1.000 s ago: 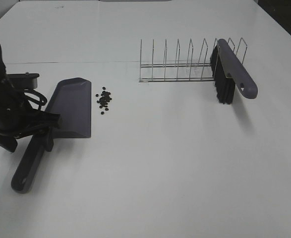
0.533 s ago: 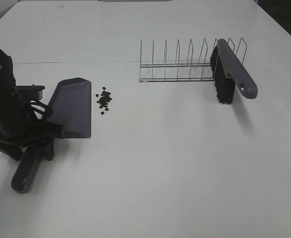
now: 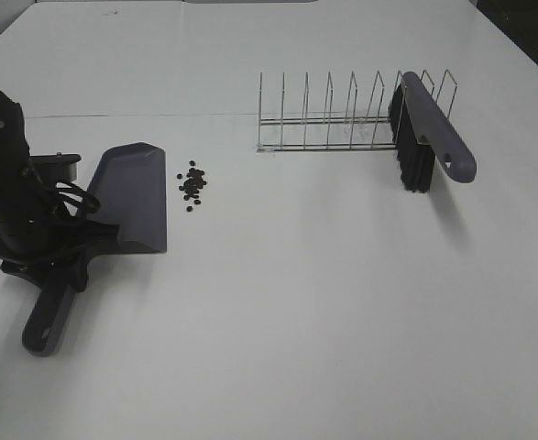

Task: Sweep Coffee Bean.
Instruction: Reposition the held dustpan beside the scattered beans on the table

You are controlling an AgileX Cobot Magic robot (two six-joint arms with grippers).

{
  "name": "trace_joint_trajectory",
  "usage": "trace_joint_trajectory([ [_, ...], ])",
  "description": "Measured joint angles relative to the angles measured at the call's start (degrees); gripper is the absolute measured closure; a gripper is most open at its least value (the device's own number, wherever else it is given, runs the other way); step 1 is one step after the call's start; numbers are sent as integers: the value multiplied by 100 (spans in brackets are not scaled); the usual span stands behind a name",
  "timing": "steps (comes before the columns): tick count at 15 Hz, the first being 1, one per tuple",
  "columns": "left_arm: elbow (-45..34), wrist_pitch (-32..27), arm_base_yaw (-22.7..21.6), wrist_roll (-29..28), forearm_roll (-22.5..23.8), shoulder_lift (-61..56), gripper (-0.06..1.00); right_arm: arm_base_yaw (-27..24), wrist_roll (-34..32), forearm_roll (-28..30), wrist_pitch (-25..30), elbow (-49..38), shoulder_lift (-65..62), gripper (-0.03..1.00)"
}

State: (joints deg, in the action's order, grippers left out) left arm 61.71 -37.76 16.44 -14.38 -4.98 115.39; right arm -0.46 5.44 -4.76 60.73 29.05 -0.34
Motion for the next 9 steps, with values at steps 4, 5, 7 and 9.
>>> trace_joint_trajectory([
  [4, -11, 29, 0, -40, 11, -630, 62, 0, 0, 0, 0, 0, 0, 10],
  [5, -11, 34, 0, -40, 11, -716, 62, 0, 0, 0, 0, 0, 0, 10],
  [7, -11, 34, 0, -40, 29, -768, 62, 0, 0, 0, 0, 0, 0, 10],
  [9, -11, 34, 0, -40, 46, -791, 62, 0, 0, 0, 0, 0, 11, 10],
])
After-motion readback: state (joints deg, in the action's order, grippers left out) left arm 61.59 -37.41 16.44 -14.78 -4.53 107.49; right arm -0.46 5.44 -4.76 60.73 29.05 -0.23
